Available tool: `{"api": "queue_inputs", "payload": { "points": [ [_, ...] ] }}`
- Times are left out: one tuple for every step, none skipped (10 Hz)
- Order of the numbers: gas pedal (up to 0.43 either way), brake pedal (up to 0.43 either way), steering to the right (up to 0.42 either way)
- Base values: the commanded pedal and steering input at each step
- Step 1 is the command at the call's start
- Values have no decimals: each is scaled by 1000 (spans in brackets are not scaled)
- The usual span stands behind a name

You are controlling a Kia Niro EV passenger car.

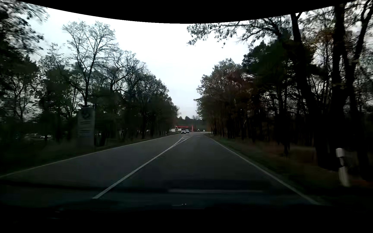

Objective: Follow the waypoints while adhering to traffic rules and regulations

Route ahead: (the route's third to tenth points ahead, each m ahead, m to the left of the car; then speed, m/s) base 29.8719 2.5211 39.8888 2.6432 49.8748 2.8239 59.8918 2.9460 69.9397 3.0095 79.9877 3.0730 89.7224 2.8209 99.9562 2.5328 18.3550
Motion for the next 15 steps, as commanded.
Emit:
{"api": "queue_inputs", "payload": {
  "points": [
    [189, 0, 4],
    [189, 0, 4],
    [189, 0, 4],
    [189, 0, 4],
    [189, 0, 4],
    [189, 0, 4],
    [177, 0, 4],
    [177, 0, 4],
    [177, 0, 4],
    [177, 0, 4],
    [169, 0, 3],
    [169, 0, 3],
    [169, 0, 2],
    [169, 0, 2],
    [169, 0, 1]
  ]
}}
